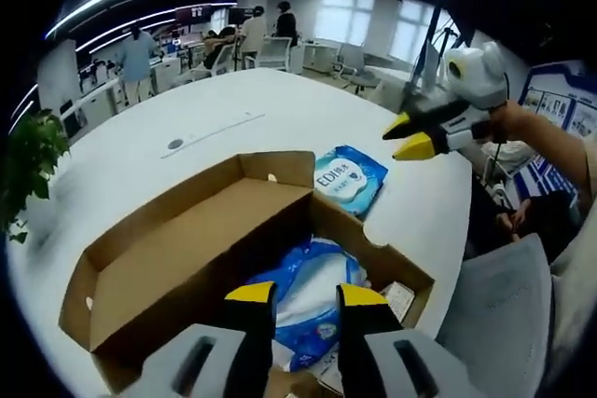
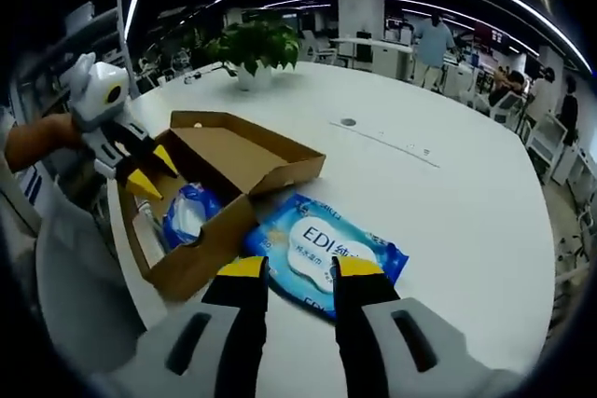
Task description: Operate the shoe box by opening the lid, removing the specified soft item, and placing it in the target area until the item is outside and the box remains undamaged.
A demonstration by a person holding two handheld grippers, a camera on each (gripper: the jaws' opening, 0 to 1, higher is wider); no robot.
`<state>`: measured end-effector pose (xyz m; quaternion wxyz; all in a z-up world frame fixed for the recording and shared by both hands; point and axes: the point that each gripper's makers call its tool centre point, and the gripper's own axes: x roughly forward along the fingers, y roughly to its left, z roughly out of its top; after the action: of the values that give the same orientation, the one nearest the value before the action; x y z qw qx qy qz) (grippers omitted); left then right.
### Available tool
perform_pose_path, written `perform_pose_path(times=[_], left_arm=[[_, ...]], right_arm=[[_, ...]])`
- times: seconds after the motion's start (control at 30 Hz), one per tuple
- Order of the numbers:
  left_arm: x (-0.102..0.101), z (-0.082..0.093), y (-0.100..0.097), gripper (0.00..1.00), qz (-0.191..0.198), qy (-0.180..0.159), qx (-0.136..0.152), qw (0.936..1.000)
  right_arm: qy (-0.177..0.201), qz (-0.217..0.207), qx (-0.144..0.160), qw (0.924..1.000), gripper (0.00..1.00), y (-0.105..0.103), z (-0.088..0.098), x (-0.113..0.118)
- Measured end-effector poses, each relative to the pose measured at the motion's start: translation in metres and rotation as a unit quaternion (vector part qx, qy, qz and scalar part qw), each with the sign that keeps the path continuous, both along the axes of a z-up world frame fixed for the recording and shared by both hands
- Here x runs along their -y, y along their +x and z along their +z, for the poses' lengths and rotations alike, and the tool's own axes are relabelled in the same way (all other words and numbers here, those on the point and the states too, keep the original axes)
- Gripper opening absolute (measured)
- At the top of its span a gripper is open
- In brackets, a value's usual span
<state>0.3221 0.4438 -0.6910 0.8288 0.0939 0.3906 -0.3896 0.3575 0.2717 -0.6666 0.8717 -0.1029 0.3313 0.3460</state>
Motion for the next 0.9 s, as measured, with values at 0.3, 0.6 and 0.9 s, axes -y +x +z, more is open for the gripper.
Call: perform_pose_path(times=[0.3, 0.6, 0.9], left_arm=[[-0.003, -0.004, -0.009, 0.25, -0.073, 0.021, -0.002, 0.9971], [-0.002, -0.012, -0.017, 0.25, -0.135, 0.039, -0.006, 0.99], [0.002, -0.02, -0.019, 0.19, -0.173, 0.052, -0.019, 0.9833]], right_arm=[[-0.005, 0.052, 0.013, 0.9986, 0.23, -0.008, 0.009, -0.031], [-0.004, 0.091, 0.013, 0.9957, 0.22, -0.012, 0.008, -0.061], [-0.011, 0.134, 0.013, 0.9909, 0.18, -0.013, -0.002, -0.087]])
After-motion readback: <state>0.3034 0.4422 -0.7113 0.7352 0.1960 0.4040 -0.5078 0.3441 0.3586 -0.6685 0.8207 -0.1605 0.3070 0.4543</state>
